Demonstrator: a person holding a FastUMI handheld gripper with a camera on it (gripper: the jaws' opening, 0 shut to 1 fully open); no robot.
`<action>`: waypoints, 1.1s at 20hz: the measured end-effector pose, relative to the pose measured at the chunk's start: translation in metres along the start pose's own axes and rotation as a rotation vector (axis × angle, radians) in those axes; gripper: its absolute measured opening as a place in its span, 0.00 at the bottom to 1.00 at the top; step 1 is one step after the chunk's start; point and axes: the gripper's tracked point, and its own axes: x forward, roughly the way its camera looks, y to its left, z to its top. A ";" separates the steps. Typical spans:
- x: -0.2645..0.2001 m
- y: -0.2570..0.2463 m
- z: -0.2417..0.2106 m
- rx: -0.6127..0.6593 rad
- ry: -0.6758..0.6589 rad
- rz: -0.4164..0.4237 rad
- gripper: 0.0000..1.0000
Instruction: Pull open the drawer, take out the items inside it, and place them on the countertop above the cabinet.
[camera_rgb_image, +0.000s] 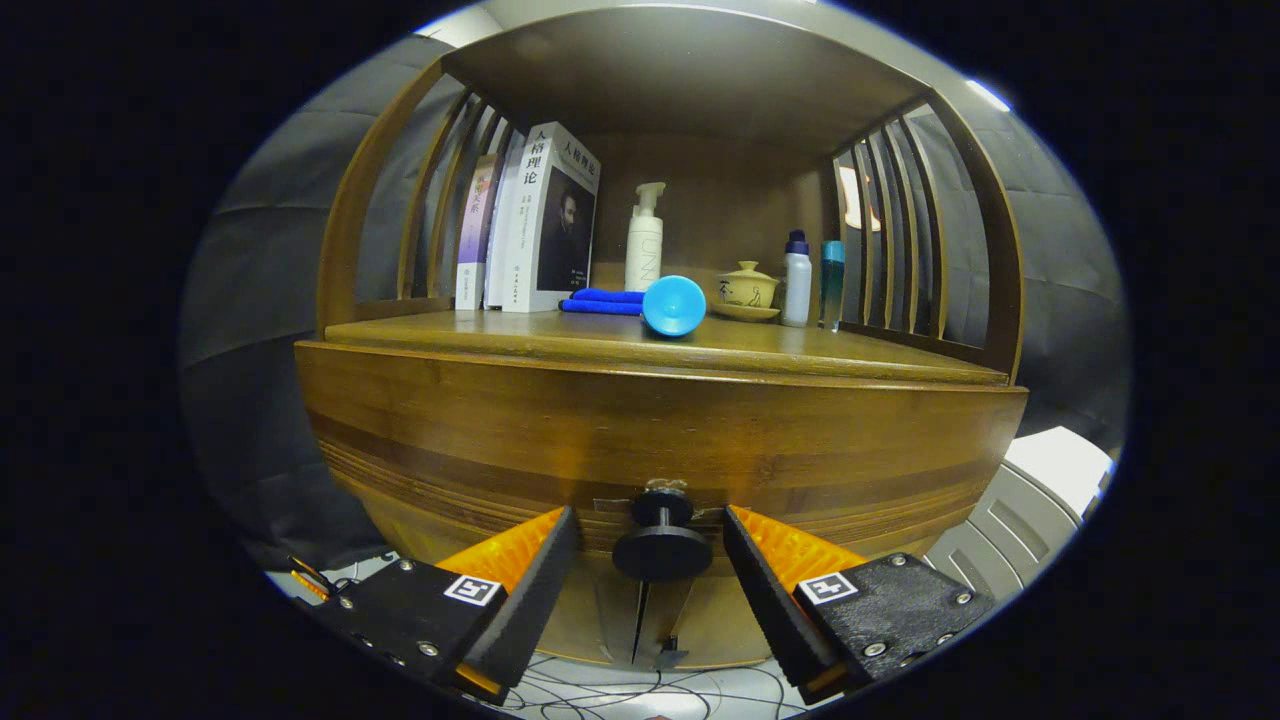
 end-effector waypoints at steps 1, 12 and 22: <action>0.006 0.000 0.001 0.001 0.005 -0.003 0.93; -0.027 -0.007 0.021 -0.067 -0.066 0.061 0.94; -0.111 -0.048 0.074 0.024 -0.171 0.091 0.95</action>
